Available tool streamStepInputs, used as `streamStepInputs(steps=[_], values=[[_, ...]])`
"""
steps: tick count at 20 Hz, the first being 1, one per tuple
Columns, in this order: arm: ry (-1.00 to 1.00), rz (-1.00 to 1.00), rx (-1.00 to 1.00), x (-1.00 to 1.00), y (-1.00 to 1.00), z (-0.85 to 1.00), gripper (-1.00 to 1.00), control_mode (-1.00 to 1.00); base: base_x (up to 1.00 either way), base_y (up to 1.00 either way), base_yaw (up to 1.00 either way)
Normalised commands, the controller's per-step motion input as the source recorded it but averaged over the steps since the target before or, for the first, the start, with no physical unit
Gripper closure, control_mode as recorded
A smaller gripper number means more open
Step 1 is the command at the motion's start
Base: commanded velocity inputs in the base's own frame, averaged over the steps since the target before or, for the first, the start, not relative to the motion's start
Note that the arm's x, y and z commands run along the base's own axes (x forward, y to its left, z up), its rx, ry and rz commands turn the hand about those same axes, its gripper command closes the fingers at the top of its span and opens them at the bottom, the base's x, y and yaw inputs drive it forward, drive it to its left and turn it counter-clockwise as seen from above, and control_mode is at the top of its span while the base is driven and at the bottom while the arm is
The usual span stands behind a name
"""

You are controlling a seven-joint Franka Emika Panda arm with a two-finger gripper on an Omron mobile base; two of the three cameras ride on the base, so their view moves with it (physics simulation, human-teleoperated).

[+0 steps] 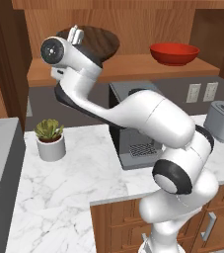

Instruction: Move the bowls from the cabinet to the plates on the dining table.

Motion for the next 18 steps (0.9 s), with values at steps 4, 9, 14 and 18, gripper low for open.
streamStepInputs(steps=[4, 9, 14, 18], values=[[-0.09, -0.12, 0.15, -0.27, 0.03, 0.00, 1.00, -1.00, 0.00, 0.00, 0.00], [-0.06, -0.07, 0.17, -0.32, -0.06, 0.07, 1.00, -1.00, 0.00, 0.00, 0.00], [-0.02, -0.03, 0.19, -0.35, -0.22, 0.15, 1.00, -1.00, 0.00, 0.00, 0.00], [-0.04, 0.00, 0.17, -0.35, -0.36, 0.09, 1.00, -1.00, 0.00, 0.00, 0.00]])
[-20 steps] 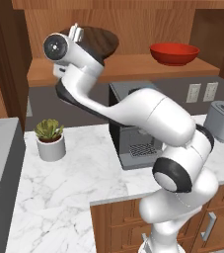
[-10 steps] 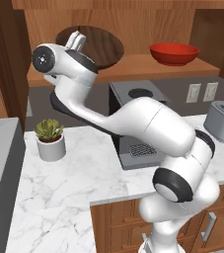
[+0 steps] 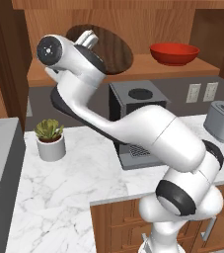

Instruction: Move the bowls from the cabinet to the plates on the dining table.

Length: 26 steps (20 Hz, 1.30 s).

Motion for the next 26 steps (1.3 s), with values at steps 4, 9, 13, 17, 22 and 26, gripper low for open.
streamStepInputs(steps=[4, 9, 13, 17, 22, 26], values=[[-0.11, 0.00, 0.18, -0.18, -0.33, -0.03, 1.00, -1.00, 0.00, 0.00, 0.00], [-0.10, -0.02, 0.20, -0.16, -0.24, -0.01, 1.00, -1.00, 0.00, 0.00, 0.00], [-0.02, -0.01, 0.18, -0.33, -0.34, 0.05, 1.00, -1.00, 0.00, 0.00, 0.00], [-0.07, -0.10, 0.21, -0.14, -0.08, -0.01, 1.00, -1.00, 0.00, 0.00, 0.00], [-0.11, -0.14, 0.19, -0.09, 0.03, -0.03, 1.00, -1.00, 0.00, 0.00, 0.00], [-0.11, -0.14, 0.19, -0.08, 0.03, -0.04, 1.00, -1.00, 0.00, 0.00, 0.00]])
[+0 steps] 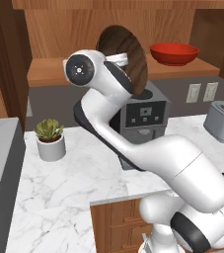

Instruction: Move the bowls from the cabinet to the plates on the dining table.

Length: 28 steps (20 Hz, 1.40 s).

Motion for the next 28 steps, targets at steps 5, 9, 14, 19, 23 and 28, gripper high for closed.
streamStepInputs(steps=[5, 9, 14, 19, 23, 28], values=[[-0.11, -0.15, 0.17, -0.06, 0.03, -0.06, 1.00, -1.00, 0.00, 0.00, 0.00], [-0.10, -0.14, 0.18, -0.13, 0.04, 0.00, 1.00, -1.00, 0.00, 0.00, 0.00], [-0.09, -0.14, 0.18, -0.14, 0.02, 0.02, 1.00, -1.00, 0.00, 0.00, 0.00], [-0.07, -0.14, 0.18, -0.18, 0.01, 0.04, 1.00, -1.00, 0.00, 0.00, 0.00], [-0.08, -0.15, 0.18, -0.15, 0.00, 0.04, 1.00, -1.00, 0.00, 0.00, 0.00], [-0.04, -0.09, 0.11, -0.09, 0.00, 0.03, 1.00, 1.00, -0.06, 0.00, -0.06]])
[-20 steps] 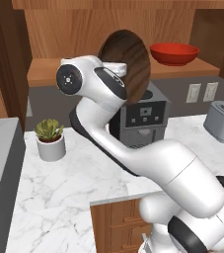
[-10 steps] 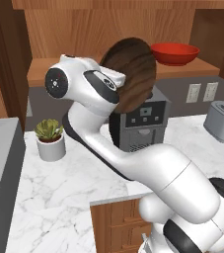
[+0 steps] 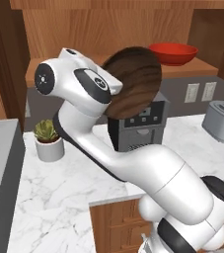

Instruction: Move the bowls from the cabinet to the plates on the dining table.

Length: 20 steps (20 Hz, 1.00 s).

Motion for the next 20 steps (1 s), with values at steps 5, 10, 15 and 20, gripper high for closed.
streamStepInputs(steps=[5, 10, 15, 20], values=[[0.00, 0.00, 0.00, 0.00, 0.00, 0.00, 1.00, 1.00, -0.13, 0.00, -0.14], [0.00, 0.00, 0.00, 0.00, 0.00, 0.00, 1.00, 1.00, -0.11, -0.02, -0.13], [0.00, 0.00, 0.00, 0.00, 0.00, 0.00, 1.00, 1.00, -0.19, -0.23, -0.05], [0.00, 0.00, 0.00, 0.00, 0.00, 0.00, 1.00, 1.00, -0.31, -0.31, -0.08]])
